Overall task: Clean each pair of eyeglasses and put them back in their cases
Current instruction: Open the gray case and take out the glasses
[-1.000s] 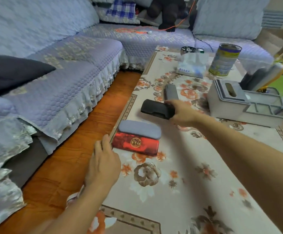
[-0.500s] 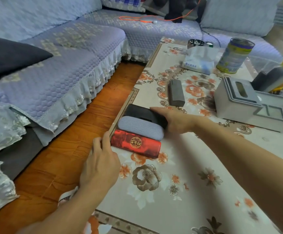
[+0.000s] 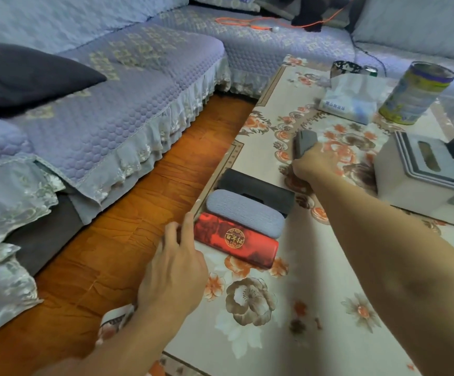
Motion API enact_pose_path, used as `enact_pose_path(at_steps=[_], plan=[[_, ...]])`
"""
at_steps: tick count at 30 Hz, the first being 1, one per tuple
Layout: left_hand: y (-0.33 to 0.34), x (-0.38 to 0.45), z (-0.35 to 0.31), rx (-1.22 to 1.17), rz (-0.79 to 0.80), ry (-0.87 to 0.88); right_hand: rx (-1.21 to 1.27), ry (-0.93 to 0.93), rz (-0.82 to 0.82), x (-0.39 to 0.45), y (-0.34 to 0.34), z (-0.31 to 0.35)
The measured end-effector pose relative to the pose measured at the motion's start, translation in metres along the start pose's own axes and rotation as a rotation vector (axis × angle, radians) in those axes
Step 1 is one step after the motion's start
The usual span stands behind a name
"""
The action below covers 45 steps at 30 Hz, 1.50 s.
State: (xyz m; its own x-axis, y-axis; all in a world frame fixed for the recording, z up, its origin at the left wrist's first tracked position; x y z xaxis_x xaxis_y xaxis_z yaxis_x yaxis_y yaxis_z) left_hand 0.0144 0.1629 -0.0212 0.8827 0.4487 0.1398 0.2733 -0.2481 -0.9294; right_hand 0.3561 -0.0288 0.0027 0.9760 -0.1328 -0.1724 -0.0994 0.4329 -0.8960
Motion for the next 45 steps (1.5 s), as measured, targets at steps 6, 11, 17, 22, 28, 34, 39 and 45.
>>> enact_pose_path(at_steps=[6, 11, 17, 22, 28, 34, 39, 45], plan=[[-0.004, 0.0, 0.001, -0.025, -0.002, -0.009, 0.222, -0.191, -0.031, -0.054, -0.047, -0.017], [-0.013, -0.003, -0.005, -0.007, -0.053, 0.027, 0.283, -0.462, 0.113, -0.199, -0.078, -0.107], [-0.037, -0.054, -0.075, -0.302, -0.07, 0.315, 0.134, -0.533, 0.312, -0.324, -0.079, -0.264], [0.009, -0.147, -0.166, -0.413, 0.613, 0.609, 0.081, -0.634, 0.301, -0.338, -0.079, -0.295], [0.031, -0.138, -0.178, -0.458, 0.544, 0.516, 0.157, -0.628, 0.28, -0.324, -0.074, -0.292], [0.035, -0.134, -0.172, -0.54, 0.519, 0.493, 0.069, -0.672, 0.237, -0.321, -0.079, -0.287], [0.04, -0.131, -0.171, -0.531, 0.495, 0.471, 0.288, -0.46, 0.141, -0.289, -0.092, -0.291], [0.042, -0.129, -0.171, -0.542, 0.51, 0.44, 0.47, -0.214, -0.035, -0.259, -0.097, -0.307]])
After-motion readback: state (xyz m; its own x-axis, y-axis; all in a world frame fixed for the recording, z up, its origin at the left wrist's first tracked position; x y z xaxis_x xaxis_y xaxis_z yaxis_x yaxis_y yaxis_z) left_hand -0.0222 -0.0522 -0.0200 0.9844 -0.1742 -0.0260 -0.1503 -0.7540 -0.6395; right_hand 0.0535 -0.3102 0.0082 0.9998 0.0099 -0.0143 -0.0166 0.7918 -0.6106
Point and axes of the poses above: each hand's wrist, its own x-axis towards the middle knuckle, its own y-axis out of the palm, z = x × y, the point moved 8 cm from there along x, towards the middle knuckle, and after that the axes turned 4 degrees about y, right-handed, at the moved point
